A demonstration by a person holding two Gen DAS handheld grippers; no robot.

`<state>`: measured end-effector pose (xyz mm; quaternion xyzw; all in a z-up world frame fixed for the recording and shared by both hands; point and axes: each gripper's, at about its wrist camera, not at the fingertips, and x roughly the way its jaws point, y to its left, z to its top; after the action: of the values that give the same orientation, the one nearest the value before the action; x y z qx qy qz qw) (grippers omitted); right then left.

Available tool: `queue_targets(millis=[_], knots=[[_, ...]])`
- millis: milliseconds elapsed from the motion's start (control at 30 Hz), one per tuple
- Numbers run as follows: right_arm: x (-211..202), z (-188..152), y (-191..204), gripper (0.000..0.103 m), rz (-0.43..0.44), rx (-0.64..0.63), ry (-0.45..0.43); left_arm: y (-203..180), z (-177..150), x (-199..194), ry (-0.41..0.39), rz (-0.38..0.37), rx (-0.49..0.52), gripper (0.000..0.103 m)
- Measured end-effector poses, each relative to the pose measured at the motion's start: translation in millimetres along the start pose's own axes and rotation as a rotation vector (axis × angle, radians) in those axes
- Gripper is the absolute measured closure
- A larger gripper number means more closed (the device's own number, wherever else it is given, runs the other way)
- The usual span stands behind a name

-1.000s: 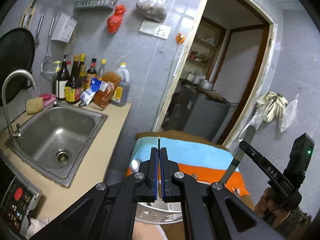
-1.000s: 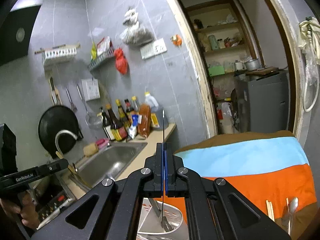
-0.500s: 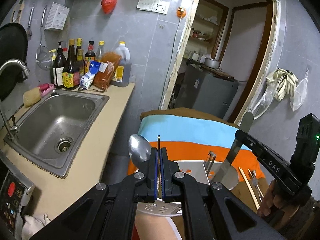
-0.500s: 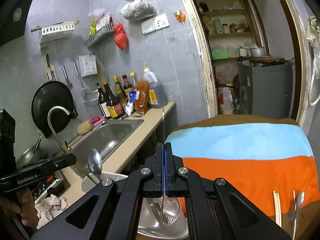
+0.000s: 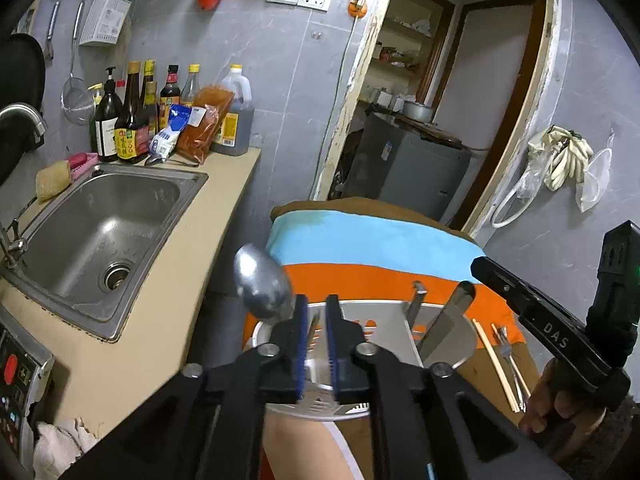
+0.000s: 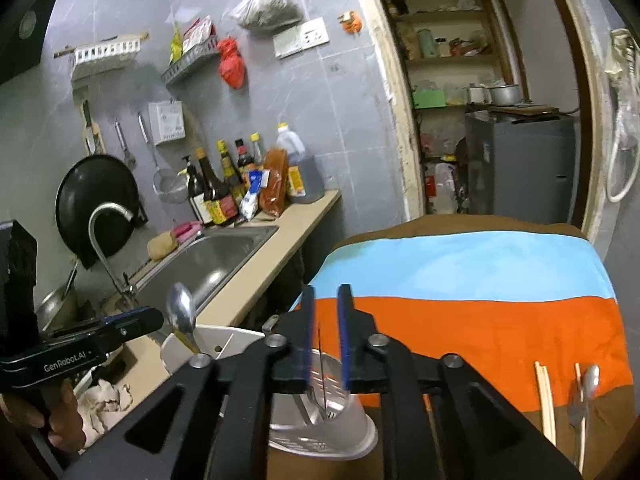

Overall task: Organize utensils
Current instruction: 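Open both tools to drop the items into the white caddy, then move both tools back toward the chopsticks, spoon and fork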

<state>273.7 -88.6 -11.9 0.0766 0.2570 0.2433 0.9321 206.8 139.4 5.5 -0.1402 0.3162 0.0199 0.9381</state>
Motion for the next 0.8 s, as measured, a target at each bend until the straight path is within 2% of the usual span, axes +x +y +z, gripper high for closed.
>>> queue_targets(millis=[33,67,100,233,300,433,467,500,600,700,800], knots=[[-6,1,-2,0.080,-0.007,0.008,-0.013,-2,0,-2,-0.009,-0.009,-0.001,0.076],[-10,2,-3,0.074,-0.013,0.013,-0.022,-3,1,-5,-0.022,-0.020,-0.004,0.059],[-15,3,-5,0.072,-0.020,0.021,-0.035,-5,1,-10,-0.044,-0.037,-0.012,0.046],[-44,9,-15,0.071,-0.078,0.028,-0.083,-14,6,-17,-0.082,-0.072,-0.012,0.043],[-57,13,-18,0.055,-0.104,0.029,-0.111,-24,8,-19,-0.089,-0.072,0.011,0.039],[-95,20,-29,0.035,-0.173,0.032,-0.186,-41,10,-26,-0.127,-0.085,0.038,0.027],[-105,22,-32,0.024,-0.202,0.034,-0.209,-46,10,-28,-0.136,-0.090,0.045,0.025],[-115,23,-35,0.018,-0.223,0.035,-0.234,-51,11,-29,-0.144,-0.096,0.053,0.023],[-141,26,-40,0.011,-0.286,0.024,-0.282,-68,11,-34,-0.174,-0.104,0.072,0.014],[-166,29,-46,0.009,-0.352,0.004,-0.313,-82,11,-39,-0.218,-0.107,0.085,0.004],[-186,31,-54,0.003,-0.407,-0.010,-0.321,-101,10,-43,-0.261,-0.126,0.105,0.001]])
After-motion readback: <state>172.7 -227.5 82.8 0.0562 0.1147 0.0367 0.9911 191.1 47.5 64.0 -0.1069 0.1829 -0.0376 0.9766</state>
